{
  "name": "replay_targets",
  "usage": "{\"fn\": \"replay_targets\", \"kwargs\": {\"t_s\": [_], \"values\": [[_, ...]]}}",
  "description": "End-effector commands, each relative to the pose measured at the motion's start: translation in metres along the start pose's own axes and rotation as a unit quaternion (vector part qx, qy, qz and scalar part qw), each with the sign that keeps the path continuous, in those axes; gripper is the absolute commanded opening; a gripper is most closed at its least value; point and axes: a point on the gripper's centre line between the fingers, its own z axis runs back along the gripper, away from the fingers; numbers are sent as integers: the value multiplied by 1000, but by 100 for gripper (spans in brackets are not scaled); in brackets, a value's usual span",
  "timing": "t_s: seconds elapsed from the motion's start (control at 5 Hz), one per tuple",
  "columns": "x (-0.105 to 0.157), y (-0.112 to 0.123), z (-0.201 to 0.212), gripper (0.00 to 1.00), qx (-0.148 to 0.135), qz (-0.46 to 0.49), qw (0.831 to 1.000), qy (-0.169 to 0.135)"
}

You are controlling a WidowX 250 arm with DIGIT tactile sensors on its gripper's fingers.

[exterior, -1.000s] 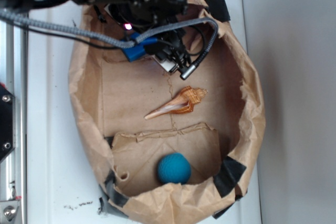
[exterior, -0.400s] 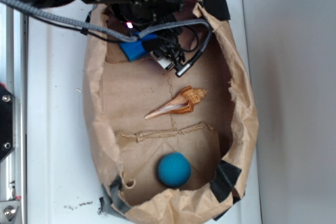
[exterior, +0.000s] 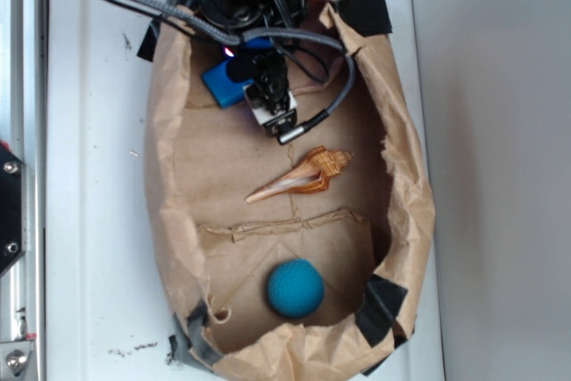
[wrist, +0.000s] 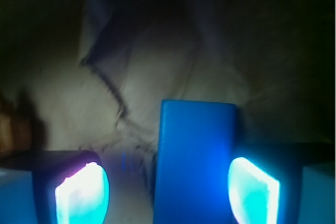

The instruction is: Grab the blue block.

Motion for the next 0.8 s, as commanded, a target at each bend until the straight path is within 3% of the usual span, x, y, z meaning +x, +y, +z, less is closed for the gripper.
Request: {"fn": "replay_targets", "kwargs": {"t_s": [0.0,0.4,0.6], "values": [[10,4,24,0,-24,-6,998,-58],[9,-2,39,0,-36,-13,996,-80],[0,-15,60,0,-61,-32,993,-92]]}}
